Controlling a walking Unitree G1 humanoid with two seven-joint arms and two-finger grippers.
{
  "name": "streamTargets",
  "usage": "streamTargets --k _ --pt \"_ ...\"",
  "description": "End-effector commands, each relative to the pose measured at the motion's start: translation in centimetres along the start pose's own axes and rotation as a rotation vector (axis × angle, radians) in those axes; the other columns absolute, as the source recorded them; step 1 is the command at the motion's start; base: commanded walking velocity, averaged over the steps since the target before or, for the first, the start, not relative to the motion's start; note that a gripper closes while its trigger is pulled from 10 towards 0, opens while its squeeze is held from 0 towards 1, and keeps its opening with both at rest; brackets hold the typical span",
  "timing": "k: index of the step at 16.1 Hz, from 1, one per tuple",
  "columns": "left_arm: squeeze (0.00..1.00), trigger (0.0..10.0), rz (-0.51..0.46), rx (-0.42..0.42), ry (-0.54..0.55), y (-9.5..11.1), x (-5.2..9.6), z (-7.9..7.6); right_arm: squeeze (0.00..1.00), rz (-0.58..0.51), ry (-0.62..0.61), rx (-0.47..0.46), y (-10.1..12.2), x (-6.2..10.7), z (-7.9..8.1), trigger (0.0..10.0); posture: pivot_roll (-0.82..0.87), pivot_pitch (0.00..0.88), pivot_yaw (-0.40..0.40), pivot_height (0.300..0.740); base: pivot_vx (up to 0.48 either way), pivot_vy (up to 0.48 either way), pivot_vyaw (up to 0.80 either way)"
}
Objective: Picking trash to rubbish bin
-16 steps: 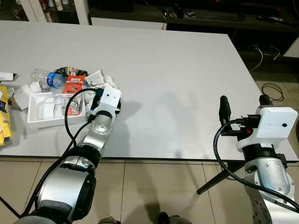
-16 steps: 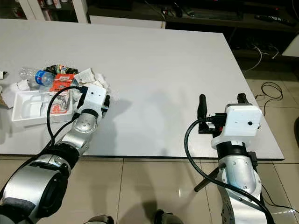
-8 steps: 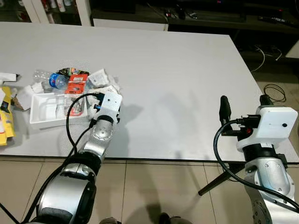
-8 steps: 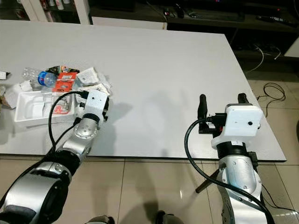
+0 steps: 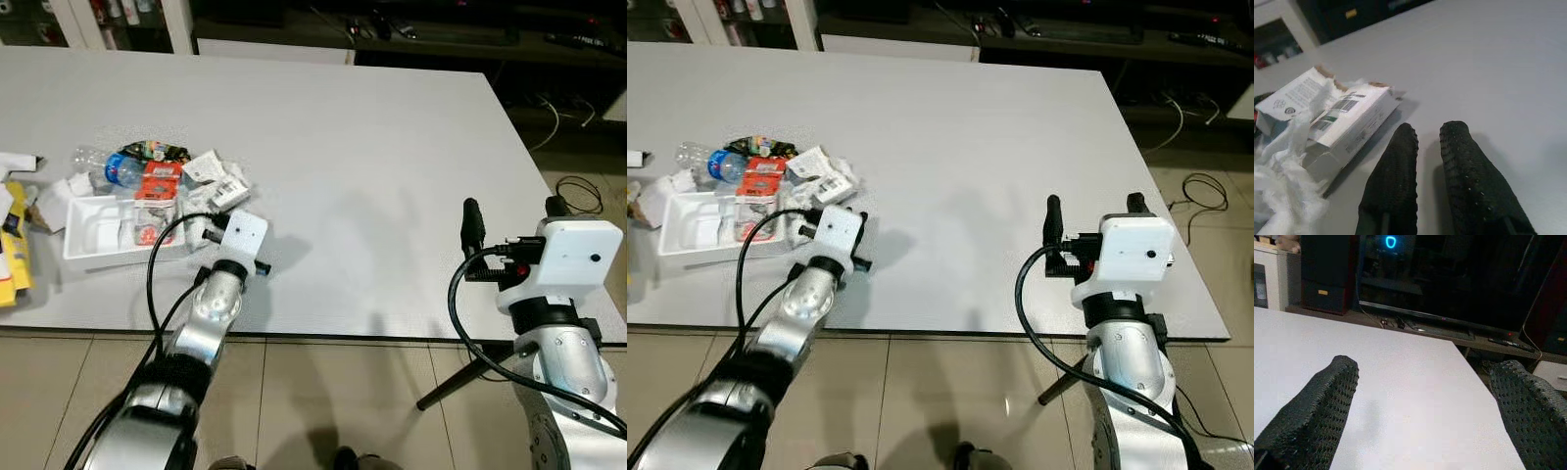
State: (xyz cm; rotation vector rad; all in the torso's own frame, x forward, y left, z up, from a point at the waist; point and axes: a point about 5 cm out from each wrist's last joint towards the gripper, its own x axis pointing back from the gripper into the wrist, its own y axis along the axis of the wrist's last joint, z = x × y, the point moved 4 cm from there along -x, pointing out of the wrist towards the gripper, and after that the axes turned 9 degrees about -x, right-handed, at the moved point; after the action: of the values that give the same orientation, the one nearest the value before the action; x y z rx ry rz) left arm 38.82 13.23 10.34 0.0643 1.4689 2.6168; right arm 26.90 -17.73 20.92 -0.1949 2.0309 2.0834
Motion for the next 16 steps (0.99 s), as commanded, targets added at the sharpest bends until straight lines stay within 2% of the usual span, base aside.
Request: streamTargets --k 1,3,4,5,6,13,16 --pt "0.0 0.0 -0.019 -0.017 -0.016 0.2 0.3 -0.2 0.0 -0.013 0.002 0.01 0.2 -0.1 -0.2 10.0 0.11 0.125 -0.068 0.74 0.0 0.0 0.0" --pt "0.0 0.0 -0.058 -0.022 -0.019 1.2 0.4 0.2 0.0 -0.014 0.003 0.012 0.2 -0.2 -0.2 10.0 0.12 0.123 -0.069 0.74 0.0 0.0 0.0" --pt "0.0 0.0 -0.096 -0.057 -0.013 2.2 0.4 0.5 0.0 -0.015 0.004 0.015 0.2 -0.3 -0.2 10.0 0.12 0.12 -0.069 0.74 0.0 0.0 0.0" --pt "0.49 0.0 -0.114 -0.091 -0.003 2.7 0.2 0.7 0.0 -0.016 0.005 0.016 0.2 -0.4 -0.2 10.0 0.12 0.119 -0.069 0.74 0.0 0.0 0.0" --pt "1.0 10.0 -0.095 -0.067 0.01 2.5 -0.1 1.0 0.0 -0.018 0.005 0.018 0.2 -0.4 -0.2 10.0 0.12 0.117 -0.068 0.74 0.0 0.0 0.0" --pt "1.0 10.0 -0.016 -0.128 0.079 1.9 -0.8 2.6 0.0 -0.025 0.001 0.017 0.1 -0.5 -0.1 10.0 0.12 0.11 -0.057 0.74 0.0 0.0 0.0" --pt "1.0 10.0 0.027 -0.156 0.121 1.5 -1.7 3.9 0.0 -0.025 0.002 0.016 0.1 -0.5 -0.1 10.0 0.12 0.109 -0.058 0.74 0.0 0.0 0.0"
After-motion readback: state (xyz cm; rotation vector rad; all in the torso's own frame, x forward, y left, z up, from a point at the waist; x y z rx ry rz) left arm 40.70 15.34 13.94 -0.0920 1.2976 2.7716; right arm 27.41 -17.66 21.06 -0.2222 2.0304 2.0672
